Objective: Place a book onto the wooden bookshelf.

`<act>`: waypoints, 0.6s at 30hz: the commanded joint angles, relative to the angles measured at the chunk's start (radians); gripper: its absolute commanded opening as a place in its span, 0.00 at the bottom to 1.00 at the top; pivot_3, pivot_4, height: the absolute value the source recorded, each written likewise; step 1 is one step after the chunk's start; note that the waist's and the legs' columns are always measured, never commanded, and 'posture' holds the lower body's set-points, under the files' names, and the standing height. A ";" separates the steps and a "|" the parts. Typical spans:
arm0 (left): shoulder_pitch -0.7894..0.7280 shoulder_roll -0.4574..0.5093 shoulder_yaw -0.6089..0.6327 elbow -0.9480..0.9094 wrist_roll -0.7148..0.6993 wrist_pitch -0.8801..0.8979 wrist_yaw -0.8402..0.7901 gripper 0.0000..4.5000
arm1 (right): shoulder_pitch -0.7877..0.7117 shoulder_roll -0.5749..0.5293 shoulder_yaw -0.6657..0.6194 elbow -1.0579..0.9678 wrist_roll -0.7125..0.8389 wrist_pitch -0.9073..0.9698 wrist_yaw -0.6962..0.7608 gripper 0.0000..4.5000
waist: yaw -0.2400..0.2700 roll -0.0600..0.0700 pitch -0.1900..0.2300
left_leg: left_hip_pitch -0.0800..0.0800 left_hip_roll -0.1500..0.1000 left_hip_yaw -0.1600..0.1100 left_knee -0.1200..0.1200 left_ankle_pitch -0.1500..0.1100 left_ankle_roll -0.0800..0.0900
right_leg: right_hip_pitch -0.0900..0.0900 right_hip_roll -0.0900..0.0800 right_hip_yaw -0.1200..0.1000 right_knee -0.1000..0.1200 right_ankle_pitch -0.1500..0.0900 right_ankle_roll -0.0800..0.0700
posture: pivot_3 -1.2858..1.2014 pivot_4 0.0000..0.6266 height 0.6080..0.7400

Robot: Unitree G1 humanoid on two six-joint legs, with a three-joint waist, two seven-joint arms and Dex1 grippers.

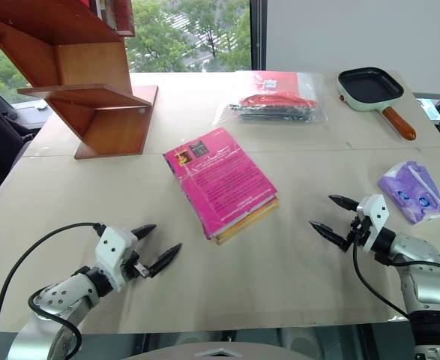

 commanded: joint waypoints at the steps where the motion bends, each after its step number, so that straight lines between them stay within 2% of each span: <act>1: 0.007 0.012 0.011 0.010 -0.007 0.018 -0.014 1.00 | 0.001 -0.003 -0.014 -0.028 0.012 -0.018 0.007 1.00 | 0.000 0.000 0.000 | 0.000 0.000 0.000 0.000 0.000 0.000 | 0.000 0.000 0.000 0.000 0.000 0.000 | 0.52 0.24 1.00; 18: -0.032 0.017 0.018 0.034 -0.021 0.018 -0.032 1.00 | -0.013 -0.001 -0.007 -0.018 -0.018 -0.004 -0.029 1.00 | 0.004 0.000 0.000 | 0.000 0.000 -0.001 0.000 0.000 0.000 | 0.000 0.000 -0.001 0.000 0.000 0.000 | 0.52 0.24 1.00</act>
